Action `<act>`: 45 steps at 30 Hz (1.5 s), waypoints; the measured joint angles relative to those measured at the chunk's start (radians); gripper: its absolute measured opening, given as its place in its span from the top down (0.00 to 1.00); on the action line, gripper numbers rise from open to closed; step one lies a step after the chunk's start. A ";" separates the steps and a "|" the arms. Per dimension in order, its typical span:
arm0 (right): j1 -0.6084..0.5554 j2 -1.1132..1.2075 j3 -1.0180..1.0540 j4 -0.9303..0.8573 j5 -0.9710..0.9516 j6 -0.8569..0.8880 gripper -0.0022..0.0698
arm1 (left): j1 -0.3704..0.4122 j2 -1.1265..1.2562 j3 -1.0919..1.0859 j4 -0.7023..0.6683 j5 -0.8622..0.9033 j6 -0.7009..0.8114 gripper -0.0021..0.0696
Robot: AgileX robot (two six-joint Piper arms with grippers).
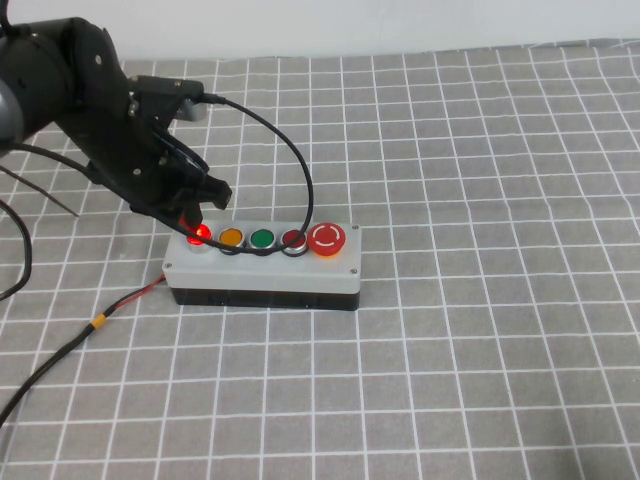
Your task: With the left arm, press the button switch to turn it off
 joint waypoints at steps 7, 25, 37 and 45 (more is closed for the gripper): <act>0.000 0.000 0.000 0.000 0.000 0.000 0.99 | 0.000 -0.150 0.005 0.000 -0.030 0.008 0.98; 0.000 0.000 0.000 0.000 0.000 0.000 0.99 | 0.000 -1.159 0.792 -0.101 -0.484 0.009 0.98; 0.000 0.000 0.000 0.000 0.000 0.000 0.99 | 0.000 -1.788 1.184 -0.078 -0.500 -0.068 0.98; 0.000 0.000 0.000 0.000 0.000 0.000 0.99 | 0.000 -1.907 1.284 -0.080 -0.465 -0.086 0.98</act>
